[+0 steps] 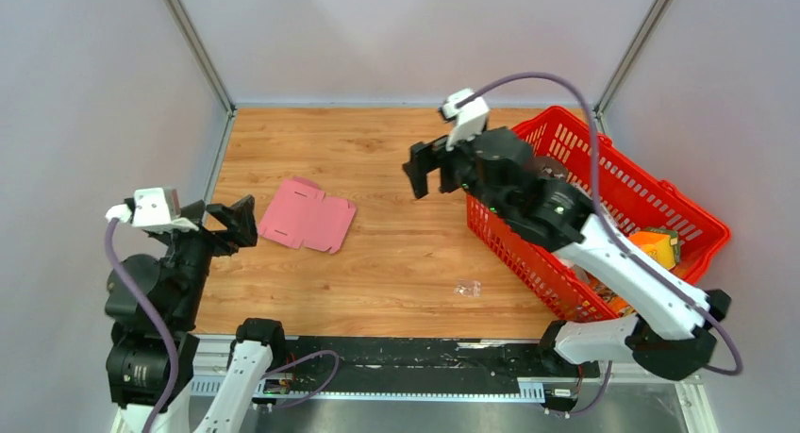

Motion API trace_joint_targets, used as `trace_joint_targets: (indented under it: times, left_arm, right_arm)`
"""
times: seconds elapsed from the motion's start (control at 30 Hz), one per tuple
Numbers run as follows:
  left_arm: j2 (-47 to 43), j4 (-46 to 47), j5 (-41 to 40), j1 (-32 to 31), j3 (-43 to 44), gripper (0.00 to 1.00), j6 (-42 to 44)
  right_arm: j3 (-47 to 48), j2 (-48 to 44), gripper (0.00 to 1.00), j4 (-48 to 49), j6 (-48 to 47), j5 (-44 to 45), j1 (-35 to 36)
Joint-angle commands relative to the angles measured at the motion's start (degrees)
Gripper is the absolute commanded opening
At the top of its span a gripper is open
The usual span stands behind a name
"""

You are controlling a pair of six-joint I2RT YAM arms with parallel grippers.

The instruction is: Fold the paper box

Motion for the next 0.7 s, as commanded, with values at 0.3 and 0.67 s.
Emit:
trace_joint_targets:
  times: [0.3,0.67]
  left_arm:
    - [22.7,-25.26,-12.78,2.28,-8.72,0.95,-28.48]
    - [25.52,-2.62,-0.51,20.92,-29.19,0.94,-43.54]
  right_arm:
    - [7.95,10.84,1.0,-5.71,1.6,2.03,7.1]
    - [-7.24,-6.28,1.0,1.12,1.78,-1.91,7.01]
